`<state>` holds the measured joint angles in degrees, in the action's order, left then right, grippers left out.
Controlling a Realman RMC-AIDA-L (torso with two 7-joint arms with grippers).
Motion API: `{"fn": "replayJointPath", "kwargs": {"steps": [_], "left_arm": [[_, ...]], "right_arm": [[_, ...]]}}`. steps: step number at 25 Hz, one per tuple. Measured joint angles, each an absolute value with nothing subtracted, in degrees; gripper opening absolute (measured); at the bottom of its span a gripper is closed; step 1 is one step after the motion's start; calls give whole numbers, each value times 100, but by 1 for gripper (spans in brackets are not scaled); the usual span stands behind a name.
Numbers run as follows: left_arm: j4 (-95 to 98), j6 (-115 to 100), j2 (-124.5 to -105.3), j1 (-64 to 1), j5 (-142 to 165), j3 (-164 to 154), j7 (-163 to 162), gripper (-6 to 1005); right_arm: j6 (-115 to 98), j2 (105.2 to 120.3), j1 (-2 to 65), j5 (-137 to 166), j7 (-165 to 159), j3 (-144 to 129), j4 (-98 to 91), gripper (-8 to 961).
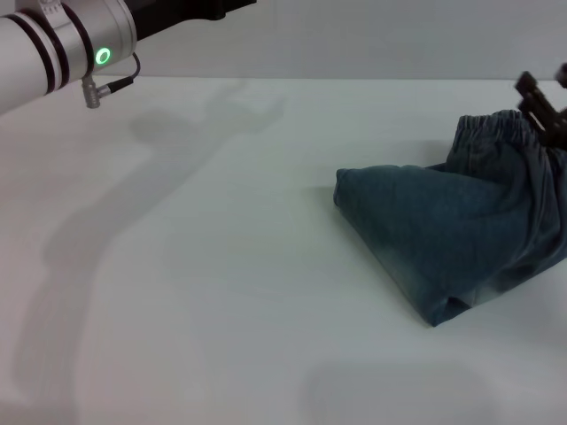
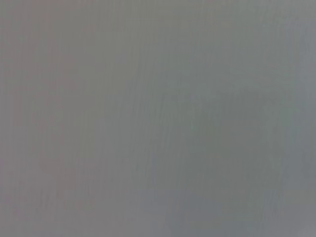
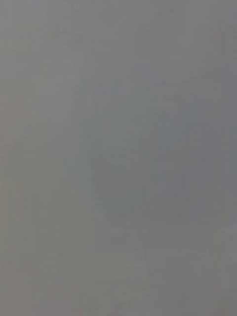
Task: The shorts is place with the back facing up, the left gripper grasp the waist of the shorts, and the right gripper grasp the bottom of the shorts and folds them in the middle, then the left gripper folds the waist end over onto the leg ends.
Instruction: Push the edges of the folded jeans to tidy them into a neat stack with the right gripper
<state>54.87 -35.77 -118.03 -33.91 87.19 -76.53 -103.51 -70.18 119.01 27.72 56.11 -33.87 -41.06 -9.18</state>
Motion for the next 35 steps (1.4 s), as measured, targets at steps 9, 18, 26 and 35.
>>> {"fn": "replayJointPath", "kwargs": {"steps": [9, 18, 26, 35], "left_arm": [[5486, -3586, -11803, -3337, 8719, -7646, -10381, 811], [5450, -3586, -11803, -3369, 8719, -7632, -10344, 810], [5445, -3577, -11803, -3359, 8719, -7637, -10344, 810], [5422, -3568, -11812, -3352, 8718, -7647, -10345, 810]], "right_arm": [[-6070, 11920, 3042, 5644, -3392, -4618, -859, 576], [-5943, 11914, 2968, 5651, -3381, -4701, -698, 577], [-5757, 11910, 2783, 5639, -3248, -4691, -666, 577], [-5758, 11908, 2536, 5603, -3243, -4631, -702, 576]]}}
